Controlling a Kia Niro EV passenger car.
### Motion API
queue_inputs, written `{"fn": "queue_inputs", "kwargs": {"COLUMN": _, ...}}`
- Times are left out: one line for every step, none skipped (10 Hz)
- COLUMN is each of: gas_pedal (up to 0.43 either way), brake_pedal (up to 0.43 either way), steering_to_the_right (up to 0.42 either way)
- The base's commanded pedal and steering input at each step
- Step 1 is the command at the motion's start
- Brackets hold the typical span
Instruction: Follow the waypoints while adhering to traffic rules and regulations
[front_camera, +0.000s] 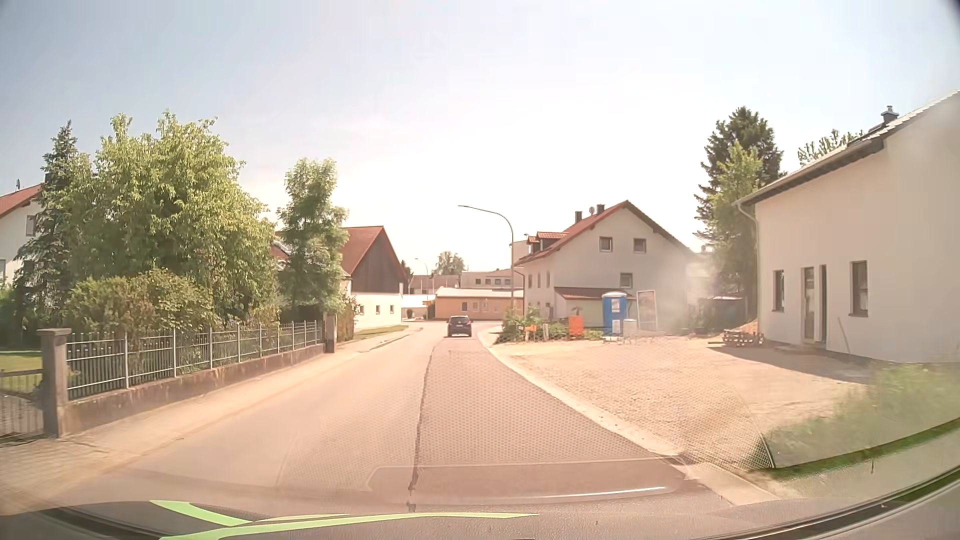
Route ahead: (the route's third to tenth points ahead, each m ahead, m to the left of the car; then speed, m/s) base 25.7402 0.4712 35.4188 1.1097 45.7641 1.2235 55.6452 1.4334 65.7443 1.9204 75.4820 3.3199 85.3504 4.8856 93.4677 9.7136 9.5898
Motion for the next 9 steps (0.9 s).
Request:
{"fn": "queue_inputs", "kwargs": {"gas_pedal": 0.177, "brake_pedal": 0.0, "steering_to_the_right": -0.04}}
{"fn": "queue_inputs", "kwargs": {"gas_pedal": 0.177, "brake_pedal": 0.0, "steering_to_the_right": -0.029}}
{"fn": "queue_inputs", "kwargs": {"gas_pedal": 0.177, "brake_pedal": 0.0, "steering_to_the_right": -0.025}}
{"fn": "queue_inputs", "kwargs": {"gas_pedal": 0.177, "brake_pedal": 0.0, "steering_to_the_right": -0.022}}
{"fn": "queue_inputs", "kwargs": {"gas_pedal": 0.177, "brake_pedal": 0.0, "steering_to_the_right": -0.021}}
{"fn": "queue_inputs", "kwargs": {"gas_pedal": 0.177, "brake_pedal": 0.0, "steering_to_the_right": -0.02}}
{"fn": "queue_inputs", "kwargs": {"gas_pedal": 0.177, "brake_pedal": 0.0, "steering_to_the_right": -0.019}}
{"fn": "queue_inputs", "kwargs": {"gas_pedal": 0.177, "brake_pedal": 0.0, "steering_to_the_right": -0.016}}
{"fn": "queue_inputs", "kwargs": {"gas_pedal": 0.177, "brake_pedal": 0.0, "steering_to_the_right": -0.011}}
